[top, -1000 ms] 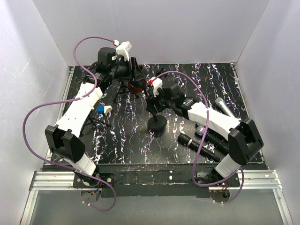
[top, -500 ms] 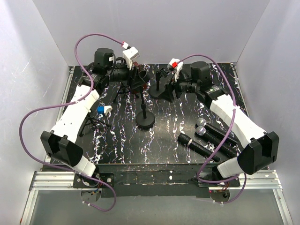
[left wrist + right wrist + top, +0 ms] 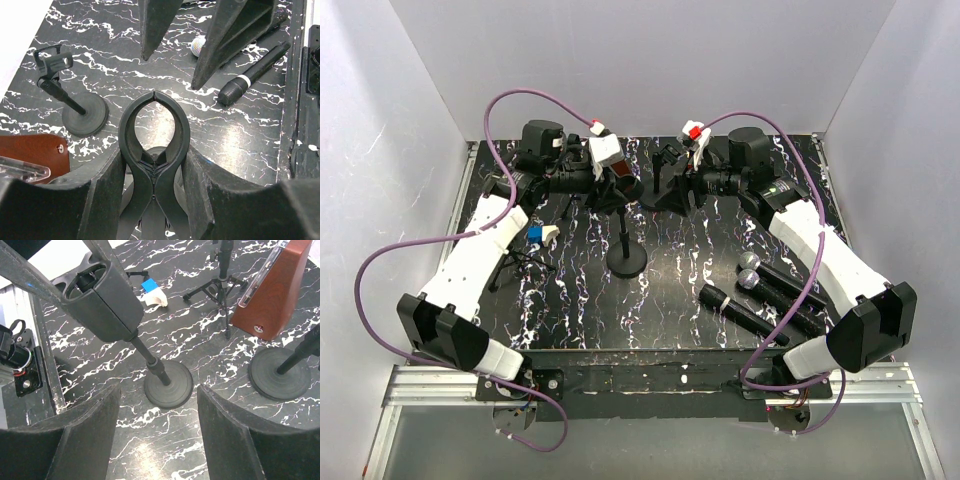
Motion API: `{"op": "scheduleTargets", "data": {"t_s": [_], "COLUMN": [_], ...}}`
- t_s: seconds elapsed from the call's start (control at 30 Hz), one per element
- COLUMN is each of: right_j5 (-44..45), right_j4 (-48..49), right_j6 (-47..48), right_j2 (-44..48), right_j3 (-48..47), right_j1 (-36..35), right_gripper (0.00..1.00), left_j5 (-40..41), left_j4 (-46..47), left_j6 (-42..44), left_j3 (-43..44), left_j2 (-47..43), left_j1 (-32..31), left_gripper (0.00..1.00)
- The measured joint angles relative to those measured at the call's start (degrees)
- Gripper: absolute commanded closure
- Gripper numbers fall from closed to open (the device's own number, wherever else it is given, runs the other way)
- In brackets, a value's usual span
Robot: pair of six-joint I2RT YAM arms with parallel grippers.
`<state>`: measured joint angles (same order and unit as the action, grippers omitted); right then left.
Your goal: Remove the microphone from the stand
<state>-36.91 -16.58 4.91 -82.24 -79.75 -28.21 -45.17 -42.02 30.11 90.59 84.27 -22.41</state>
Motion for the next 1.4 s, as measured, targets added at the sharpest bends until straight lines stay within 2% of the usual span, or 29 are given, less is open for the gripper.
{"op": "scheduleTargets", "data": {"t_s": [0.57,1.4], "right_j5": [-0.42,-1.29], "right_j4": [0.04,0.11], "right_j6": [-0.87,-1.95], "right_j2": [0.02,0.02], "right_j3": [0.24,2.03], "right_j1": [0.00,0.00], "right_gripper": [0.32,0.33], "left_j5": [-1.57,5.60], "left_j4": [8.02,10.10], "left_j6": [3.32,7.06], "left_j3": [-7.67,-16.46], "left_j2": [-2.25,1.25], "left_j1": [-0.92,-2.38], "left_gripper": [1.00,1.00]}}
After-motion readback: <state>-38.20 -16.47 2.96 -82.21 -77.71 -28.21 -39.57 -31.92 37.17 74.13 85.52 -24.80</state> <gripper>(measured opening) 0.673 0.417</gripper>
